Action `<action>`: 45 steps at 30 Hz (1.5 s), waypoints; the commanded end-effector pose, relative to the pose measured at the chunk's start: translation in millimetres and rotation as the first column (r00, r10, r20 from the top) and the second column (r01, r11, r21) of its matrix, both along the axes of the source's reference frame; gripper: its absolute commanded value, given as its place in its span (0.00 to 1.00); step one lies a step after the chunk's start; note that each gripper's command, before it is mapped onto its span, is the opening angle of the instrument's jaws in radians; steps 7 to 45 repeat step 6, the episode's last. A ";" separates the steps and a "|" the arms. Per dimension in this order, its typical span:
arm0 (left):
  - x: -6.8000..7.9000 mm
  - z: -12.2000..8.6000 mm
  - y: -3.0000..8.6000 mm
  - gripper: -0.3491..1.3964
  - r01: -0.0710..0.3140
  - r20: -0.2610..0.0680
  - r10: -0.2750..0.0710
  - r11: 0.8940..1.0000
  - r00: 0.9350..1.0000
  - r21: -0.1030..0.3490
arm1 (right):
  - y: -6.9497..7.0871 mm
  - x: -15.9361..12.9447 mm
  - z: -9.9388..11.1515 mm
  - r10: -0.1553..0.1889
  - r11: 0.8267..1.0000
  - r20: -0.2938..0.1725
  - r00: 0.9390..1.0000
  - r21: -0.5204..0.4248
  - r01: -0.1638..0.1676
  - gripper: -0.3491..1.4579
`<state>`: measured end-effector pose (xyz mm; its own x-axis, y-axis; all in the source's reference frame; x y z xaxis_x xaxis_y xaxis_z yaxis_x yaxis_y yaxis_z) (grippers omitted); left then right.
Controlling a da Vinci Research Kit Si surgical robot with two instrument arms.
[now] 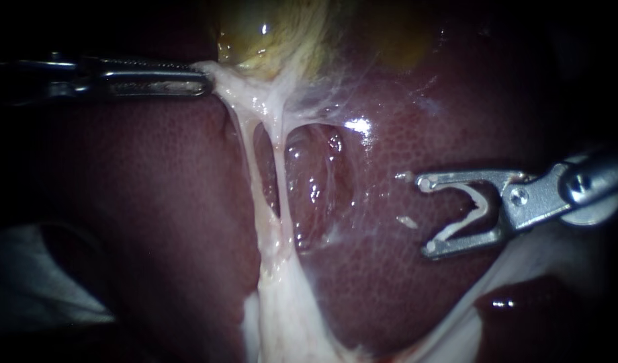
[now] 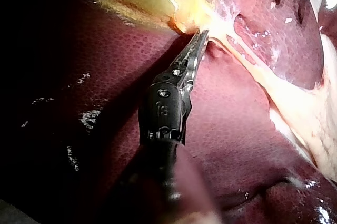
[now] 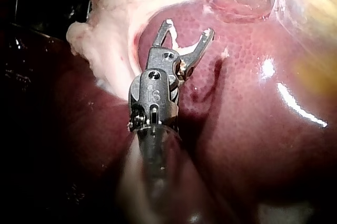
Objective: Grabbing gallbladder
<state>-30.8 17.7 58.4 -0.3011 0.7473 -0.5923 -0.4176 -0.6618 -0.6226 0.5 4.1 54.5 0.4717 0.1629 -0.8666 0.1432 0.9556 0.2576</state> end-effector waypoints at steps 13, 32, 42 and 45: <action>-0.2 0.0 -0.1 0.00 0.002 -0.002 -0.002 1.000 1.000 -0.001 | 0.0 0.0 0.0 0.000 1.000 0.000 1.000 0.000 0.000 0.47; -0.2 0.0 -0.1 0.00 0.002 -0.002 -0.002 1.000 1.000 -0.001 | 0.0 0.0 0.0 0.000 1.000 0.000 1.000 0.000 0.000 0.47; -0.2 0.0 -0.1 0.00 0.002 -0.002 -0.002 1.000 1.000 -0.001 | 0.0 0.0 0.0 0.000 1.000 0.000 1.000 0.000 0.000 0.47; -0.2 0.0 -0.1 0.00 0.002 -0.002 -0.002 1.000 1.000 -0.001 | 0.0 0.0 0.0 0.000 1.000 0.000 1.000 0.000 0.000 0.47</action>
